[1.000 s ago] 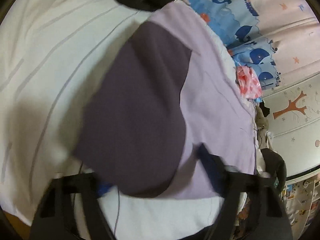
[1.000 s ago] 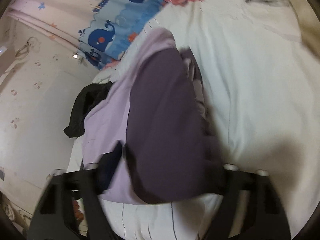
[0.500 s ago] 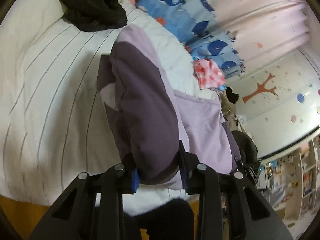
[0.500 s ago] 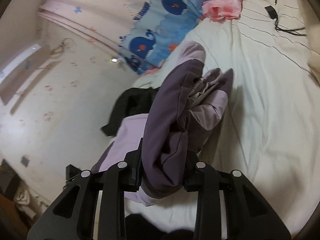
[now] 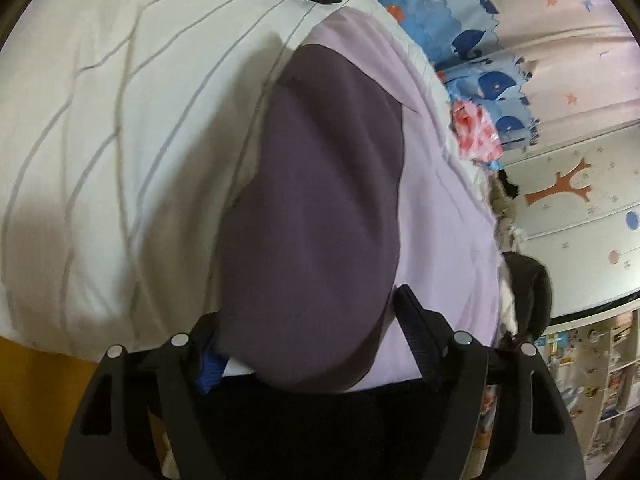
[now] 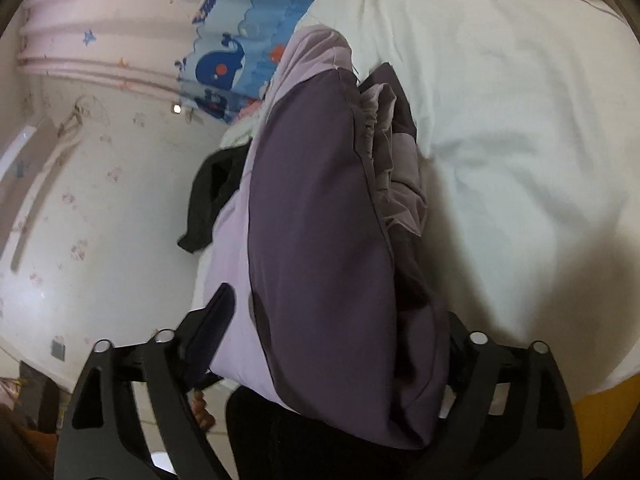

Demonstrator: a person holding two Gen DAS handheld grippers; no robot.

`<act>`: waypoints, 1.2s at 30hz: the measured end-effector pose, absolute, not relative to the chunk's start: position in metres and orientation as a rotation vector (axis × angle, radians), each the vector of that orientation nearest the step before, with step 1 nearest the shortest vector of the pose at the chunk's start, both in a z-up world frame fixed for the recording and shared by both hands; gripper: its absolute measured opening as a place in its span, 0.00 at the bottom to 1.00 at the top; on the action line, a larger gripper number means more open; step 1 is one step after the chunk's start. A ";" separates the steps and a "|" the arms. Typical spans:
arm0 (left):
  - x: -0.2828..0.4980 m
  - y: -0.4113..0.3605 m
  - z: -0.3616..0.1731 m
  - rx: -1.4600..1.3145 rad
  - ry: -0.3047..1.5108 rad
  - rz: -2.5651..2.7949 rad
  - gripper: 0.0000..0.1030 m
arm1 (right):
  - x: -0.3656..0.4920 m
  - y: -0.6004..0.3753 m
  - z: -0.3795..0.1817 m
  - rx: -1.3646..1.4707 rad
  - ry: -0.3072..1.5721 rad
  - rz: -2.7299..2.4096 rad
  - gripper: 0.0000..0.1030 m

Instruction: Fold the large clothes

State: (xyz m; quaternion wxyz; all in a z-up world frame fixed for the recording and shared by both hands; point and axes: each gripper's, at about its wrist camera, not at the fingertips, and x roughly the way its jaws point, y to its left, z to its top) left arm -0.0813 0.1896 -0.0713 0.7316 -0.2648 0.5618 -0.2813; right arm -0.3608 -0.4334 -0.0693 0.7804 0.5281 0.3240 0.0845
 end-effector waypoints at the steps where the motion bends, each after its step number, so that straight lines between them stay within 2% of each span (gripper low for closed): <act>1: -0.079 0.184 -0.075 -0.576 1.247 -0.615 0.76 | -0.356 -0.435 -0.078 1.171 0.708 0.184 0.83; 2: -0.079 0.180 -0.080 -0.576 1.257 -0.616 0.76 | -0.357 -0.434 -0.084 1.194 0.708 0.196 0.82; 4: -0.075 0.168 -0.082 -0.582 1.260 -0.616 0.74 | -0.348 -0.434 -0.085 1.183 0.682 0.197 0.59; 5: -0.074 0.165 -0.081 -0.593 1.253 -0.604 0.69 | -0.344 -0.434 -0.083 1.182 0.660 0.202 0.52; 6: -0.074 0.163 -0.079 -0.614 1.249 -0.600 0.58 | -0.341 -0.435 -0.079 1.187 0.642 0.211 0.43; 7: -0.076 0.166 -0.073 -0.638 1.232 -0.602 0.49 | -0.339 -0.433 -0.069 1.171 0.625 0.222 0.37; 10: -0.090 0.169 -0.042 -0.641 1.186 -0.655 0.42 | -0.344 -0.426 -0.033 1.125 0.575 0.276 0.33; 14: -0.126 0.177 -0.012 -0.590 1.161 -0.713 0.42 | -0.372 -0.427 -0.013 1.085 0.588 0.304 0.33; 17: -0.135 0.181 -0.042 -0.527 1.291 -0.731 0.46 | -0.386 -0.438 -0.054 1.127 0.779 0.244 0.49; 18: -0.135 0.186 -0.056 -0.546 1.343 -0.725 0.53 | -0.394 -0.444 -0.072 1.175 0.831 0.220 0.55; 19: -0.138 0.201 -0.070 -0.622 1.369 -0.714 0.57 | -0.411 -0.453 -0.085 1.248 0.813 0.225 0.56; 21: -0.148 0.227 -0.069 -0.684 1.337 -0.710 0.59 | -0.438 -0.467 -0.080 1.264 0.738 0.167 0.57; 24: -0.159 0.272 -0.029 -0.595 1.208 -0.498 0.60 | -0.461 -0.487 -0.029 1.060 0.667 -0.056 0.59; 27: -0.151 0.274 0.022 -0.464 1.036 -0.361 0.60 | -0.424 -0.476 0.028 0.839 0.627 -0.071 0.67; 29: -0.137 0.241 0.055 -0.430 0.930 -0.425 0.64 | -0.365 -0.446 0.063 0.659 0.636 -0.032 0.73; 31: -0.122 0.187 0.078 -0.367 0.838 -0.527 0.73 | -0.300 -0.421 0.077 0.499 0.661 -0.005 0.77; 33: -0.095 0.127 0.081 -0.318 0.788 -0.622 0.74 | -0.242 -0.407 0.069 0.418 0.694 -0.042 0.77; 36: -0.048 0.074 0.060 -0.287 0.817 -0.593 0.74 | -0.159 -0.412 0.011 0.366 0.819 -0.157 0.77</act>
